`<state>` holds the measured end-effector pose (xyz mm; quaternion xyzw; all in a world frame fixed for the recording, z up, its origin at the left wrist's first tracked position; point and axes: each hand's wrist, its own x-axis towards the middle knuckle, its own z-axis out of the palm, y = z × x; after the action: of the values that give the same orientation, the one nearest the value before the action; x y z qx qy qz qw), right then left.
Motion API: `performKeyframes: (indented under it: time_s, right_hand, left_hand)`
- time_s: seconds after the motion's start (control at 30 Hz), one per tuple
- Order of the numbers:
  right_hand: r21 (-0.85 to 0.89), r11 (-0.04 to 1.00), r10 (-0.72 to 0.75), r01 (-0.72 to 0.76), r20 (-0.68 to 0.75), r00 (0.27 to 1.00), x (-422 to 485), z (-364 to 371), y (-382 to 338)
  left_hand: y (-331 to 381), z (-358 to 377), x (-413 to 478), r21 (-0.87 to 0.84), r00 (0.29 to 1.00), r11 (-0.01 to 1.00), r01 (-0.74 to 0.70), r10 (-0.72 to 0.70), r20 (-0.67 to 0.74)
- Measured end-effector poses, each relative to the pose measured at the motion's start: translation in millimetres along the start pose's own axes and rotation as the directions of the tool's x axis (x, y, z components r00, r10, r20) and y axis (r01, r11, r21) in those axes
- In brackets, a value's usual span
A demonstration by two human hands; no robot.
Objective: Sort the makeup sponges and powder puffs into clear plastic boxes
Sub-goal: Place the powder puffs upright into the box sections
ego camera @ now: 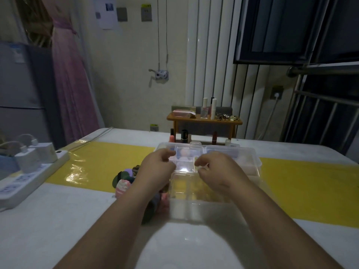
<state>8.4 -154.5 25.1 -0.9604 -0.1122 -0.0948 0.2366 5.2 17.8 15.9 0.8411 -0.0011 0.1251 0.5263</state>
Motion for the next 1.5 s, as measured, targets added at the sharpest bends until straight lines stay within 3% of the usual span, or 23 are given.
performKeyframes:
  time_s: [0.13,0.3,0.5,0.63,0.83,1.1,1.33,1.5]
  right_hand:
    - [0.09,0.995,-0.056,0.052,0.035,0.998,3.8,15.2,-12.1]
    - [0.044,0.995,-0.094,0.093,0.006,0.996,5.2,23.9,-9.5]
    - [-0.002,0.993,-0.116,0.116,0.02,0.993,3.9,28.2,-8.1]
    - [0.008,0.994,-0.113,0.113,0.01,0.994,3.6,28.2,-9.2]
    - [-0.004,0.994,-0.109,0.109,0.003,0.994,3.3,30.0,-8.2]
    - [-0.006,0.993,-0.115,0.115,-0.007,0.993,1.8,30.6,-8.9]
    - [0.0,0.993,-0.121,0.121,-0.006,0.993,1.3,31.2,-8.6]
    - [0.043,0.99,-0.134,0.136,-0.029,0.991,0.3,30.5,-9.0]
  left_hand:
    - [-2.0,-20.6,6.3,0.068,0.999,0.997,-0.025,0.024,0.024]
    - [-11.4,-44.4,8.1,0.31,0.951,0.938,-0.158,0.06,0.303]
    - [-28.8,-55.8,6.2,0.441,0.898,0.857,-0.266,0.055,0.436]
    - [-30.6,-57.6,8.4,0.47,0.894,0.822,-0.32,0.097,0.438]
    - [-39.2,-47.3,12.8,0.65,0.878,0.643,-0.405,0.075,0.472]
    - [-40.1,-43.6,14.0,0.659,0.899,0.638,-0.399,0.129,0.419]
    - [-39.7,-43.9,14.5,0.546,0.945,0.78,-0.305,0.177,0.275]
    - [-36.4,-40.9,13.8,0.393,0.961,0.881,-0.264,0.274,0.032]
